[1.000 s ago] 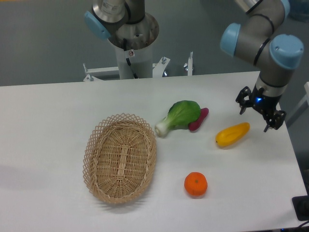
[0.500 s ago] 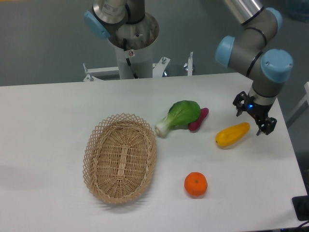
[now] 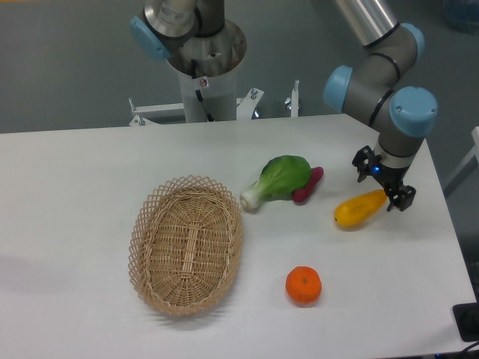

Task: Pick up the mango from the table
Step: 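Move the open gripper down toward the yellow mango, then lower the gripper around the yellow mango and close on it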

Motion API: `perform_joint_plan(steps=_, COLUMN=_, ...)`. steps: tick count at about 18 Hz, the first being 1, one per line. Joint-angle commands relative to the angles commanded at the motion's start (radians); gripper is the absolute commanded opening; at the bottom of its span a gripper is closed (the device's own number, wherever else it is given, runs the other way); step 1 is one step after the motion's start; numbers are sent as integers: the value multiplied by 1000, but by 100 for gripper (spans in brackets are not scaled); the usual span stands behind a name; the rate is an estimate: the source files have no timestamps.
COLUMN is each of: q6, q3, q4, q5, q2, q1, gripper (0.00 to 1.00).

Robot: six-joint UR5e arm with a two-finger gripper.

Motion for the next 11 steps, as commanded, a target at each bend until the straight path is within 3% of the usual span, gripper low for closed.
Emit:
perform_joint_plan(steps=5, q6=-54, q3=-38, q4=60, q5=-5, q2=-3, q1=-15, gripper=100)
perform_joint_plan(steps=7, q6=-54, q3=-40, q4=60, q5=-5, q2=-2, q1=-15, gripper=85)
perform_joint_plan(steps=8, q6=-54, q3=-40, q4=61, q5=-5, q2=-2, q1=-17, gripper=73)
perform_joint_plan(steps=11, q6=-52, q3=-35, q4=60, q5=-5, q2=-2, q1=-15, gripper=55)
